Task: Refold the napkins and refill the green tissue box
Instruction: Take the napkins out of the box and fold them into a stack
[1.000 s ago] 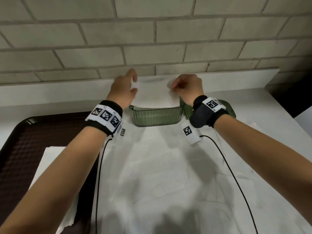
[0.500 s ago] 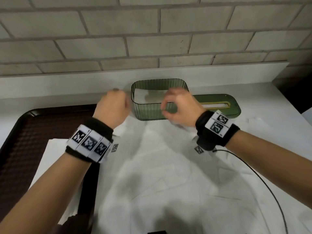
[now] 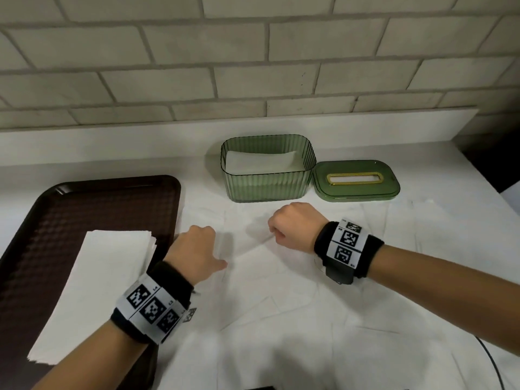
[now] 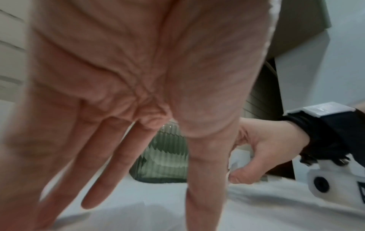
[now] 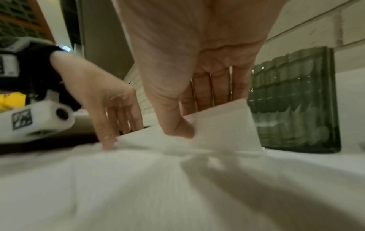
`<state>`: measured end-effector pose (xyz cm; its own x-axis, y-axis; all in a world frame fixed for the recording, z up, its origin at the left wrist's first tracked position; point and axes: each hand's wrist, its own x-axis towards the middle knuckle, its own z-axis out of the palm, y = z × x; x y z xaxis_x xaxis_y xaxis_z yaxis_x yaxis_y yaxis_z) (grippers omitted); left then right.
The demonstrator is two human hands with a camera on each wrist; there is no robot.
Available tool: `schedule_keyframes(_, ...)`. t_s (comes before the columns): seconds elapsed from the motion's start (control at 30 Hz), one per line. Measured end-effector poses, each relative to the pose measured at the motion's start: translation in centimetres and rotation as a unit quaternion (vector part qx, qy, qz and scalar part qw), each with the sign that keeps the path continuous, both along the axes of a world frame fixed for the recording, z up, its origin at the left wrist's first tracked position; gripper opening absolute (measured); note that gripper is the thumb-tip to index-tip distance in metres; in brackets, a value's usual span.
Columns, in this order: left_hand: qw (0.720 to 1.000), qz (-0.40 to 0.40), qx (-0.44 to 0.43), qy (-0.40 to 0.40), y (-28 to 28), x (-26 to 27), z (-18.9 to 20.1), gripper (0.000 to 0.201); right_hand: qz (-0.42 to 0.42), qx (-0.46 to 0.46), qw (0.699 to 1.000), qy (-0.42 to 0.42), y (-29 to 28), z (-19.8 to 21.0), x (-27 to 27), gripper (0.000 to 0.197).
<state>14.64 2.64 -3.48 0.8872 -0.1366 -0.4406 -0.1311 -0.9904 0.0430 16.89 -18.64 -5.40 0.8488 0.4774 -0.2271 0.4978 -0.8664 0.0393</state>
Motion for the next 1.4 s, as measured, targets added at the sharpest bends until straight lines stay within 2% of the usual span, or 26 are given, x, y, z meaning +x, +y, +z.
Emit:
schedule_keyframes(0.1, 0.995, 0.011, -0.098, -0.02, 1.1, 1.2, 0.8, 0.061, -0.06, 0.138, 0.989, -0.008, -0.7, 2.5, 0.5, 0.015)
schedule_keyframes(0.13, 0.987, 0.006, -0.152, -0.042, 1.3, 1.7, 1.3, 0.062, -0.081, 0.197, 0.977, -0.006, -1.0, 3.6, 0.7, 0.011)
schedule_keyframes(0.17, 0.975, 0.001, -0.21, -0.072, 1.4, 2.3, 1.8, 0.053, -0.099, 0.262, 0.96, -0.003, -1.3, 4.7, 1.1, 0.006)
schedule_keyframes(0.23, 0.929, 0.039, -0.351, -0.112, 1.2, 3.7, 2.7, 0.028, -0.13, 0.379, 0.916, -0.011, -1.9, 6.5, 2.3, 0.002)
schedule_keyframes(0.27, 0.891, 0.082, -0.432, -0.112, 1.1, 4.5, 3.2, 0.02, -0.151, 0.423, 0.893, -0.018, -2.3, 7.3, 3.0, 0.005)
schedule_keyframes(0.33, 0.815, 0.154, -0.549, -0.098, 1.0, 6.7, 3.8, 0.019, -0.192, 0.481, 0.855, -0.028, -3.4, 8.3, 4.7, 0.015)
schedule_keyframes(0.4, 0.777, 0.184, -0.588, -0.126, 0.6, 9.0, 4.3, 0.03, -0.217, 0.521, 0.825, -0.021, -4.4, 8.5, 6.3, 0.027)
schedule_keyframes(0.47, 0.766, 0.184, -0.592, -0.172, -0.3, 11.0, 4.9, 0.024, -0.246, 0.553, 0.796, -0.029, -5.0, 8.1, 7.6, 0.038)
schedule_keyframes(0.53, 0.787, 0.159, -0.555, -0.219, -1.4, 12.7, 5.1, 0.033, -0.283, 0.566, 0.772, -0.062, -5.2, 7.6, 8.8, 0.044)
schedule_keyframes(0.6, 0.832, 0.114, -0.488, -0.236, -2.5, 13.8, 5.0, 0.037, -0.314, 0.563, 0.758, -0.098, -5.2, 7.0, 9.6, 0.044)
schedule_keyframes(0.63, 0.864, 0.087, -0.439, -0.231, -2.9, 14.2, 4.7, 0.033, -0.321, 0.551, 0.762, -0.115, -5.1, 6.6, 10.0, 0.041)
schedule_keyframes(0.7, 0.921, 0.034, -0.323, -0.216, -3.5, 14.8, 4.0, 0.015, -0.317, 0.496, 0.796, -0.139, -5.0, 5.9, 10.6, 0.024)
schedule_keyframes(0.77, 0.953, -0.015, -0.228, -0.2, -4.0, 15.0, 3.2, 0.003, -0.299, 0.407, 0.853, -0.131, -5.0, 5.2, 11.0, 0.006)
schedule_keyframes(0.83, 0.966, -0.056, -0.164, -0.192, -4.4, 15.0, 2.6, 0.013, -0.279, 0.323, 0.899, -0.094, -5.0, 4.6, 11.0, 0.013)
schedule_keyframes(0.93, 0.971, -0.089, -0.094, -0.2, -4.7, 14.7, 2.4, 0.028, -0.238, 0.244, 0.939, -0.052, -4.6, 4.6, 10.4, 0.026)
schedule_keyframes(1.0, 0.966, -0.095, -0.093, -0.223, -4.4, 14.1, 2.7, 0.034, -0.217, 0.223, 0.948, -0.063, -4.6, 5.0, 9.9, 0.028)
schedule_keyframes(1.1, 0.943, -0.085, -0.155, -0.282, -3.2, 12.7, 3.6, 0.023, -0.188, 0.225, 0.95, -0.105, -4.7, 5.8, 9.1, 0.027)
schedule_keyframes(1.17, 0.939, -0.053, -0.178, -0.29, -2.0, 11.7, 4.0, 0.019, -0.173, 0.192, 0.959, -0.113, -4.6, 6.2, 8.6, 0.036)
schedule_keyframes(1.2, 0.944, -0.037, -0.177, -0.276, -1.3, 11.1, 4.0, 0.017, -0.167, 0.164, 0.965, -0.118, -4.4, 6.2, 8.2, 0.043)
schedule_keyframes(1.27, 0.971, -0.003, -0.143, -0.194, -0.1, 9.5, 3.6, 0.02, -0.16, 0.144, 0.966, -0.14, -4.0, 6.3, 7.2, 0.052)
schedule_keyframes(1.33, 0.991, 0.026, -0.092, -0.091, 0.7, 7.4, 2.6, 0.031, -0.134, 0.179, 0.959, -0.173, -3.4, 6.2, 5.8, 0.047)
schedule_keyframes(1.4, 0.996, 0.04, -0.073, -0.039, 1.0, 5.4, 1.4, 0.041, -0.088, 0.217, 0.956, -0.175, -2.4, 5.7, 4.0, 0.033)
